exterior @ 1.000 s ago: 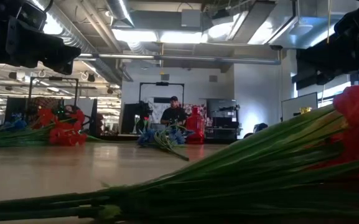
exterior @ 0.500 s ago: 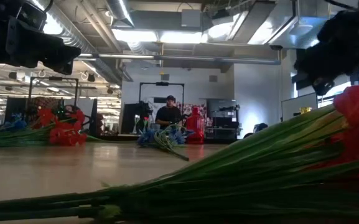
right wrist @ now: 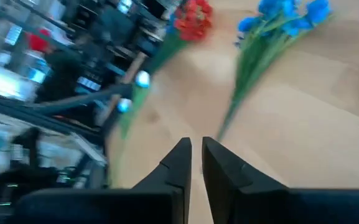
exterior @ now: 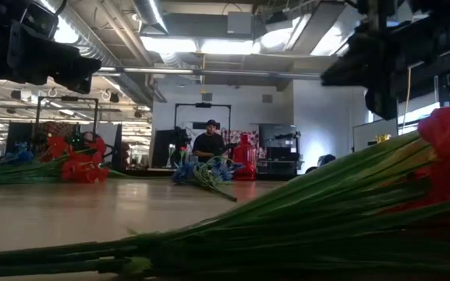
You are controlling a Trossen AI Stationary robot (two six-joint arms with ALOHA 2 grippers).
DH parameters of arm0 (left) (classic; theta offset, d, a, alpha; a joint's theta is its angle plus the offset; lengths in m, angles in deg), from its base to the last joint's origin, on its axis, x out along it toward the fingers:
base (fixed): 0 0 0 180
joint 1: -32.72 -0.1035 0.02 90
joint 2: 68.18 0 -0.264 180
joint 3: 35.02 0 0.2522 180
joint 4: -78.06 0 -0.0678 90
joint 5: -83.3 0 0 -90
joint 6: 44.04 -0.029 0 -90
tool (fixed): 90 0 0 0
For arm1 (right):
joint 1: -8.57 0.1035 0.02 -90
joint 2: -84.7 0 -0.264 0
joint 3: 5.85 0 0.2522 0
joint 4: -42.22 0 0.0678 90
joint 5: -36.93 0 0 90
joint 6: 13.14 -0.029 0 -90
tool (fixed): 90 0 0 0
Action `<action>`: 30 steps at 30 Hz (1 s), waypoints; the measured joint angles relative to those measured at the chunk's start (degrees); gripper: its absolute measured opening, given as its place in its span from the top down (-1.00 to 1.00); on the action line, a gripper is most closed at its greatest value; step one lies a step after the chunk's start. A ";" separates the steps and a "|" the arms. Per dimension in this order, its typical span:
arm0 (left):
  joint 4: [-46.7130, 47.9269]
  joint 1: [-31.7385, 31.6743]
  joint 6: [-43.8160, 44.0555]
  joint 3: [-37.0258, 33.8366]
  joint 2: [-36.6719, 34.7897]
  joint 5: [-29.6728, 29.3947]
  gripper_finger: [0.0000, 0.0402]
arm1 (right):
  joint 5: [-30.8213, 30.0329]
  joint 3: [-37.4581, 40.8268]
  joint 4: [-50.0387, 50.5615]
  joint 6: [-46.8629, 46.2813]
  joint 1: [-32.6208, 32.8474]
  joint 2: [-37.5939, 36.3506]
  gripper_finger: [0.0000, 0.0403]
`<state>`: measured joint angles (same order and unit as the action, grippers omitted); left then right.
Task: Sort flowers into vase by color
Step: Put the right blue flowers into the yellow vase
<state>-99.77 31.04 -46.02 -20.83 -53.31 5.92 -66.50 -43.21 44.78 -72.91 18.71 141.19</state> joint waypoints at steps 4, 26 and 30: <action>0.03 -0.02 0.00 0.00 0.00 0.00 0.10 | 0.19 -6.11 16.37 -6.48 -3.55 2.23 0.80; 0.08 -0.01 0.00 0.00 0.00 0.00 0.10 | 26.45 -18.78 65.14 -11.11 -6.35 12.79 0.15; 0.06 -0.02 0.00 0.00 0.00 0.00 0.10 | 28.33 -21.90 70.26 -12.92 -0.63 16.06 0.19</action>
<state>-99.71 31.02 -46.02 -20.83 -53.31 5.92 -38.17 -65.10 115.03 -85.83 18.07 157.25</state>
